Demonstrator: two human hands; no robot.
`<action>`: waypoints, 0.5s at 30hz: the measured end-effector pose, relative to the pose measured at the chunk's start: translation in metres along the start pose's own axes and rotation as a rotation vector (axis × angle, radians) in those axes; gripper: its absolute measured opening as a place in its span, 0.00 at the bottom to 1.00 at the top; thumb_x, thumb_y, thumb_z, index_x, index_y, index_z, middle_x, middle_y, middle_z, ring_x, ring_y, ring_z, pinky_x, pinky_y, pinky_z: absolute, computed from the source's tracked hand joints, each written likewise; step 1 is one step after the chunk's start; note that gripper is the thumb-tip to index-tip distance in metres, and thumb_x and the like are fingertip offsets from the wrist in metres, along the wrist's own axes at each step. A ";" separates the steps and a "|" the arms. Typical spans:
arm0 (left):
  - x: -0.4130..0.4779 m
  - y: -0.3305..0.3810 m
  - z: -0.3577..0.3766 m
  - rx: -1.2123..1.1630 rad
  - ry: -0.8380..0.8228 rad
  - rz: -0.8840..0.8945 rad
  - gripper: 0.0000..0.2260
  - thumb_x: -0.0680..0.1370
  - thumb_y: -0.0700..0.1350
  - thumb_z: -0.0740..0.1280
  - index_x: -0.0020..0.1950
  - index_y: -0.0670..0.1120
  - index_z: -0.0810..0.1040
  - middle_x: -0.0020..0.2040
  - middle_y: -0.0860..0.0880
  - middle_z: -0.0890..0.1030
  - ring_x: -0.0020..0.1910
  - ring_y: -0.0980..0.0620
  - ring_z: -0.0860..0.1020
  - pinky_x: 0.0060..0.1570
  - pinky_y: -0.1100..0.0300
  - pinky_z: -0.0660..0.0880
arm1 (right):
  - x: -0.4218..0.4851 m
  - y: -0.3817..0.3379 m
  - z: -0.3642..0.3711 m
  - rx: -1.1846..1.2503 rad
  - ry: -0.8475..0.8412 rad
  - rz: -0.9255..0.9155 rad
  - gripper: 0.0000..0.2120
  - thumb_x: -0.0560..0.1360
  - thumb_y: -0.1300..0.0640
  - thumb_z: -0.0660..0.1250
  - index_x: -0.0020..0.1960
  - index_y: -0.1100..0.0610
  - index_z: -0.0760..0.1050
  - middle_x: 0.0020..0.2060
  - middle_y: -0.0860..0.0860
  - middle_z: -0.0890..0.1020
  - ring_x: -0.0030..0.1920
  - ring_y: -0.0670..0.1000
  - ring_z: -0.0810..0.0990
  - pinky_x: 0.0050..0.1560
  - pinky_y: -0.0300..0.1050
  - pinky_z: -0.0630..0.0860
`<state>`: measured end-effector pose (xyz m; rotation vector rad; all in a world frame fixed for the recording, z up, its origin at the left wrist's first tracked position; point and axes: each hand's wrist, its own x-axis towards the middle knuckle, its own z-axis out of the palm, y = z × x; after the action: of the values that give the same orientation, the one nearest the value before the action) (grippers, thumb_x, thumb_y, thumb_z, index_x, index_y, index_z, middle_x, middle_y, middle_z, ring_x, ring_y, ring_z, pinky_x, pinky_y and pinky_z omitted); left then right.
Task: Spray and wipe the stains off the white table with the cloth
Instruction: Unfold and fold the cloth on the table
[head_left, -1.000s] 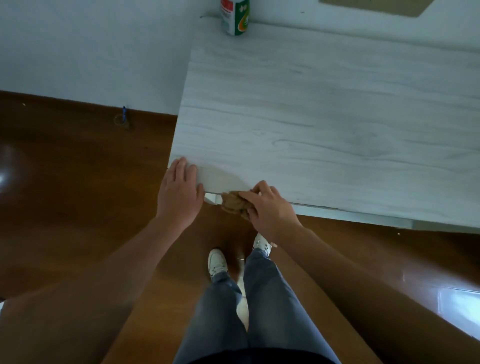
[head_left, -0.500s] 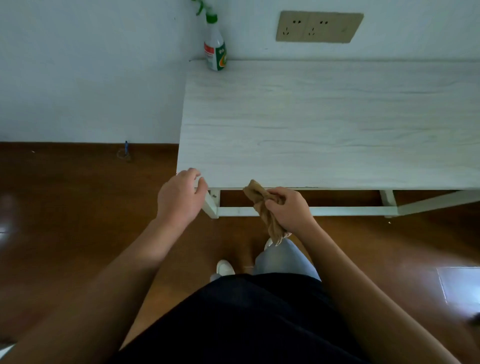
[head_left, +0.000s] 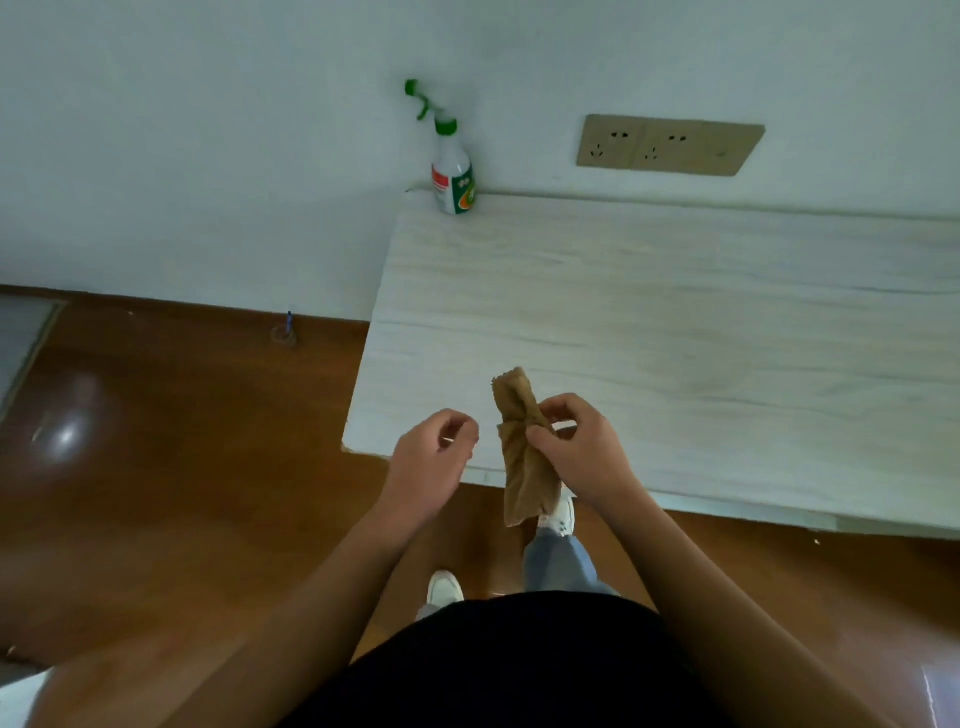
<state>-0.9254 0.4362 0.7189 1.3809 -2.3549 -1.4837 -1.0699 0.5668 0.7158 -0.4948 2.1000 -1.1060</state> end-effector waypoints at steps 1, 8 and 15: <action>0.009 0.010 0.005 -0.074 -0.004 -0.038 0.10 0.83 0.55 0.63 0.58 0.52 0.79 0.53 0.55 0.83 0.50 0.54 0.83 0.51 0.64 0.80 | 0.010 -0.003 -0.003 0.023 -0.025 -0.001 0.11 0.78 0.53 0.70 0.59 0.52 0.76 0.51 0.46 0.81 0.45 0.48 0.83 0.48 0.43 0.83; 0.048 0.055 0.019 -0.211 -0.008 -0.164 0.13 0.81 0.56 0.67 0.64 0.55 0.72 0.53 0.59 0.78 0.46 0.60 0.79 0.40 0.73 0.73 | 0.077 -0.031 -0.010 0.056 -0.067 0.011 0.12 0.76 0.56 0.71 0.58 0.54 0.76 0.50 0.44 0.80 0.44 0.43 0.81 0.39 0.33 0.75; 0.080 0.059 0.011 -0.193 -0.004 -0.043 0.24 0.76 0.56 0.74 0.68 0.54 0.70 0.57 0.57 0.79 0.50 0.56 0.82 0.45 0.67 0.81 | 0.118 -0.058 0.000 0.375 -0.122 0.167 0.06 0.81 0.59 0.64 0.53 0.55 0.80 0.51 0.51 0.84 0.53 0.52 0.84 0.51 0.51 0.84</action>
<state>-1.0175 0.3973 0.7249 1.3903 -2.1302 -1.6752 -1.1499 0.4625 0.7156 -0.1968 1.7398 -1.2967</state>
